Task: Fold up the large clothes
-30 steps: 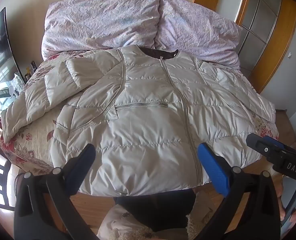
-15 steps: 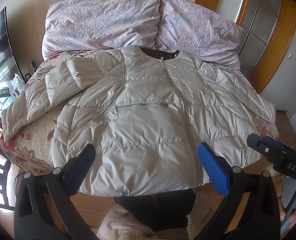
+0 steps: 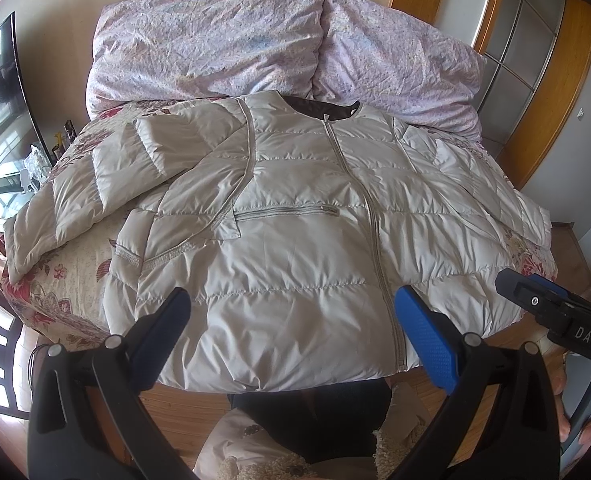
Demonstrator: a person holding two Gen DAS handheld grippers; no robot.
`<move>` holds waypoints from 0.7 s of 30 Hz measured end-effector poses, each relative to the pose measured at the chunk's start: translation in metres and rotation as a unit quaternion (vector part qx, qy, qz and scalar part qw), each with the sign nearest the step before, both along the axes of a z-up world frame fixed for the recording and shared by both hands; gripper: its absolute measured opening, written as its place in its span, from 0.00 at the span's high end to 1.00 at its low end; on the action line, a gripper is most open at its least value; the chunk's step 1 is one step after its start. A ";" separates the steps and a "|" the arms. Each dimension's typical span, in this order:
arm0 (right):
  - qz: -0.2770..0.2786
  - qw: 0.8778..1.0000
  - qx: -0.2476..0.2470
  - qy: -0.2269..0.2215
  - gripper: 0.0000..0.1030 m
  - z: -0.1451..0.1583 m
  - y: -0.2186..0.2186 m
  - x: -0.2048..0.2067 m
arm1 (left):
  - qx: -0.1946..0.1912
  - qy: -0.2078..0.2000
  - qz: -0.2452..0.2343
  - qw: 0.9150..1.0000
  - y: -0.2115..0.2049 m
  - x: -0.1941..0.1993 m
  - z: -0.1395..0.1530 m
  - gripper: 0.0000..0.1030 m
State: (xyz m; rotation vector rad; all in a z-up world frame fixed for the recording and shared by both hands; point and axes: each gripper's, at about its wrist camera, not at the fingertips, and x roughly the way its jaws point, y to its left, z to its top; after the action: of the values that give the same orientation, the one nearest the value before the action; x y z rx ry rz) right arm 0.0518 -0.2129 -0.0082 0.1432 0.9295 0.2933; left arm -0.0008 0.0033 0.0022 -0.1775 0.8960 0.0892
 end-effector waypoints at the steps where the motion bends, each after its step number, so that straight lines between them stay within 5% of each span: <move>1: 0.000 1.000 0.000 0.000 0.01 0.000 0.000 0.000 | 0.000 0.000 0.000 1.000 0.003 0.000 0.001 0.02; 21: 0.000 1.000 0.000 0.000 0.01 0.000 0.000 0.001 | 0.000 0.001 0.000 1.000 0.004 -0.002 0.000 0.02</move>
State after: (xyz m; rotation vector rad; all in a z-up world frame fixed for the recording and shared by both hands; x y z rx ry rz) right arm 0.0533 -0.2128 -0.0083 0.1439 0.9293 0.2932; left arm -0.0024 0.0077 0.0019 -0.1777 0.8974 0.0882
